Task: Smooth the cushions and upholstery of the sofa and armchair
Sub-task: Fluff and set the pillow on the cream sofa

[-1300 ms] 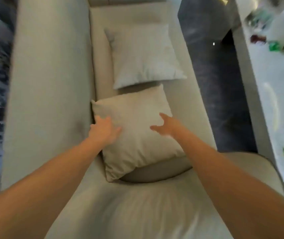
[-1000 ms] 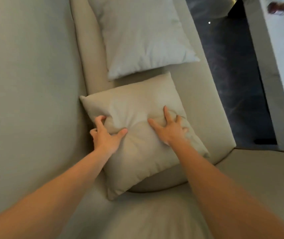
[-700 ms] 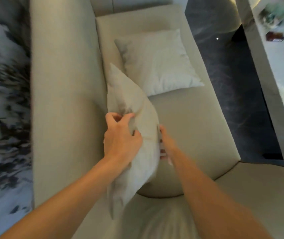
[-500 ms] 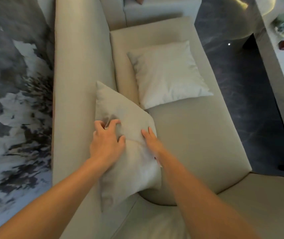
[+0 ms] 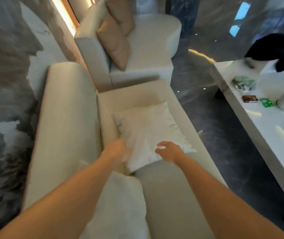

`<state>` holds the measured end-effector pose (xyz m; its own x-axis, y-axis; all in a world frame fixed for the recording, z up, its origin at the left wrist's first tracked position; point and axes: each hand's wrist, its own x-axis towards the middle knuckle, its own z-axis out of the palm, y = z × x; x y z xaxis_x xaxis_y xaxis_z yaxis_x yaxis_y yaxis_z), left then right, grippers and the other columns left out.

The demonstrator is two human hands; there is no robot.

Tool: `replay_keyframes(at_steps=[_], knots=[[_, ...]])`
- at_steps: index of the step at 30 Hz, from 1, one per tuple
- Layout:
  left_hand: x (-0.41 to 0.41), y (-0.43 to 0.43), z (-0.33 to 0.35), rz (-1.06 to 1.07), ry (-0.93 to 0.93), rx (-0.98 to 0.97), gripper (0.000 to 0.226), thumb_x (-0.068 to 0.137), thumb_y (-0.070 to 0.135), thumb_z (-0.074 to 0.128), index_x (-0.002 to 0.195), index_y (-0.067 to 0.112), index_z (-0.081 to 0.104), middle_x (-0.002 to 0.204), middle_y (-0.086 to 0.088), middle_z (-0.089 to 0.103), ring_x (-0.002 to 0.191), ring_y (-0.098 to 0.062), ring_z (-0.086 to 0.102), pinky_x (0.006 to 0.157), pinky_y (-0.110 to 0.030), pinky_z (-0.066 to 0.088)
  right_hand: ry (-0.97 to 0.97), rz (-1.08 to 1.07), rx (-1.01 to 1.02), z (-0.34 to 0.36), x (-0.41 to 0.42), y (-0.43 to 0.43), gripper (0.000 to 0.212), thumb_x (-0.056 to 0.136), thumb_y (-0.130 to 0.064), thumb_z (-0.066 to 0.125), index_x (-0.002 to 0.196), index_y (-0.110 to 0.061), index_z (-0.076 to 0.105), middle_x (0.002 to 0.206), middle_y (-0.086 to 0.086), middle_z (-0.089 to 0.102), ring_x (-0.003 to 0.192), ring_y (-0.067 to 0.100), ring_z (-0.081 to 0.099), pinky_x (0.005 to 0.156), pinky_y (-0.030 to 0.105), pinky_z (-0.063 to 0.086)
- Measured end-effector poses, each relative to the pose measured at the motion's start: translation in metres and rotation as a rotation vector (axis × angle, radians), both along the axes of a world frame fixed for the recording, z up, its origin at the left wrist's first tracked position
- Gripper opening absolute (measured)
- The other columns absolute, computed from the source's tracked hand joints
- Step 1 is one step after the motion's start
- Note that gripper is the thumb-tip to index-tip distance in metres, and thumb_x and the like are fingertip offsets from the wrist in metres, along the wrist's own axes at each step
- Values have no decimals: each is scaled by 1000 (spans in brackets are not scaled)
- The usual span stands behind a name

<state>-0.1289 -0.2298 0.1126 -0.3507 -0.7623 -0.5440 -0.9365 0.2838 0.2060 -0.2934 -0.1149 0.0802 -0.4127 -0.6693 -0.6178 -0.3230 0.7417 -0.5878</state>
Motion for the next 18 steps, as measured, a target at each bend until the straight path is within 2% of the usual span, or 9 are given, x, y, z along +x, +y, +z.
replay_keyframes(at_steps=[2,4,5,7,10,12,14,16,18], knots=[[-24,-36,-49,64,139,-32,39,84,35,57,115,11,61,120,-17,64,110,-34,60,89,-39,50,142,-19,-60,-34,-29,-31,55,94,-39,60,146,-26,47,144,12,56,128,31,55,105,36,42],[-40,-66,-113,147,230,-39,54,83,47,59,128,19,48,132,-16,55,119,-37,52,98,-41,46,261,-52,-68,-84,-53,-60,72,91,-55,60,153,-36,30,156,16,40,139,38,43,115,47,34],[-44,-76,-143,171,243,-16,65,81,54,60,135,23,41,138,-17,48,125,-38,46,103,-43,42,302,-66,-32,-109,-61,-71,79,88,-63,58,155,-42,22,163,17,24,146,41,30,119,55,24],[-50,-88,-194,220,267,53,86,79,63,59,148,29,21,150,-19,33,136,-40,31,112,-49,31,274,-132,17,-155,-68,-79,89,81,-75,55,154,-49,11,168,14,-4,153,40,9,122,60,9],[-53,-89,-236,305,363,176,104,77,62,63,150,38,-6,157,-21,14,142,-41,18,116,-51,21,162,-285,-40,-204,-61,-73,88,75,-80,57,149,-60,13,168,3,-11,153,37,9,124,55,12],[-57,-85,-238,363,405,175,101,76,60,66,148,46,-4,150,-23,18,134,-45,27,115,-51,24,178,-342,-71,-213,-59,-71,85,73,-83,56,145,-65,16,168,-4,-4,152,36,6,122,54,14],[-64,-79,-225,386,422,95,93,77,54,70,148,47,9,138,-21,26,123,-46,39,111,-47,31,194,-367,-61,-206,-60,-71,83,72,-84,55,144,-66,18,167,-3,3,151,37,8,120,56,15],[-71,-77,-195,372,442,-38,74,81,41,71,144,40,31,131,-18,34,116,-42,48,103,-43,39,170,-411,-48,-193,-62,-77,83,73,-82,55,145,-62,21,167,3,10,150,39,14,121,59,15],[-72,-84,-150,265,454,-190,47,85,26,65,130,27,49,127,-16,42,111,-39,53,94,-41,45,65,-472,-80,-180,-61,-87,80,78,-74,59,149,-52,29,164,9,24,147,38,27,121,57,21]])
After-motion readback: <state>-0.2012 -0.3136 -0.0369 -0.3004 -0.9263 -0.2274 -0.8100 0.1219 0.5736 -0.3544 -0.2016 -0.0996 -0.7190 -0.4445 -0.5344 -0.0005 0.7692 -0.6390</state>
